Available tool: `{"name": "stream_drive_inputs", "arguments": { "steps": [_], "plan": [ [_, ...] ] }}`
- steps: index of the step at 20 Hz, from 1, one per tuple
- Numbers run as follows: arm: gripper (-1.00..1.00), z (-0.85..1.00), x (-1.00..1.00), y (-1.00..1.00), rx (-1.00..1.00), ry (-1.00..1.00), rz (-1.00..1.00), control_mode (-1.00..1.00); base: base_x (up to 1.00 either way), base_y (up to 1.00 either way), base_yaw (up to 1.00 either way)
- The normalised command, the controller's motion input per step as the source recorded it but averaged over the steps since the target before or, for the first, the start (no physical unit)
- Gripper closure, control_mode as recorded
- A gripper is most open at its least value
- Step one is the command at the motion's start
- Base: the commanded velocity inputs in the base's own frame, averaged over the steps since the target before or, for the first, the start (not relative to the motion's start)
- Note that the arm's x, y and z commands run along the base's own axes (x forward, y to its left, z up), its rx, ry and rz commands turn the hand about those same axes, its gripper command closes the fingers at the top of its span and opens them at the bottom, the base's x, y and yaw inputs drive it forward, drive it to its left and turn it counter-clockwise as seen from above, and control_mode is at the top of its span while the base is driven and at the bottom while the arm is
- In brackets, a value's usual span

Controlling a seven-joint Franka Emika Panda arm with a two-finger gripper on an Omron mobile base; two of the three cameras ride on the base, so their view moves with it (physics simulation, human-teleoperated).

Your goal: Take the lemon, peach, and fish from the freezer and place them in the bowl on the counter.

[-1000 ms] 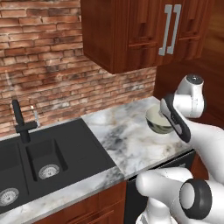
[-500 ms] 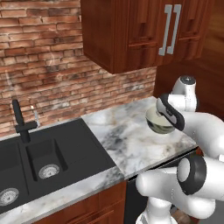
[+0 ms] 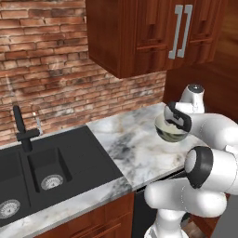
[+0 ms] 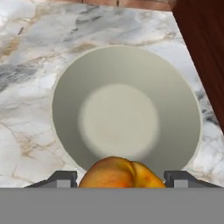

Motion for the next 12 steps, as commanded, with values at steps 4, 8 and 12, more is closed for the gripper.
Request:
{"name": "stream_drive_inputs", "arguments": {
  "steps": [4, 8, 12],
  "plan": [
    [1.0, -0.2, 0.26, -0.05, 0.0, 0.03, 0.0, -1.0, 0.0, 0.0, 0.0],
    [1.0, -0.16, 0.16, -0.05, 0.0, 0.03, 0.0, -1.0, 0.0, 0.0, 0.0],
    [1.0, -0.16, 0.15, -0.04, 0.0, 0.02, 0.0, -1.0, 0.0, 0.0, 0.0]
  ]
}}
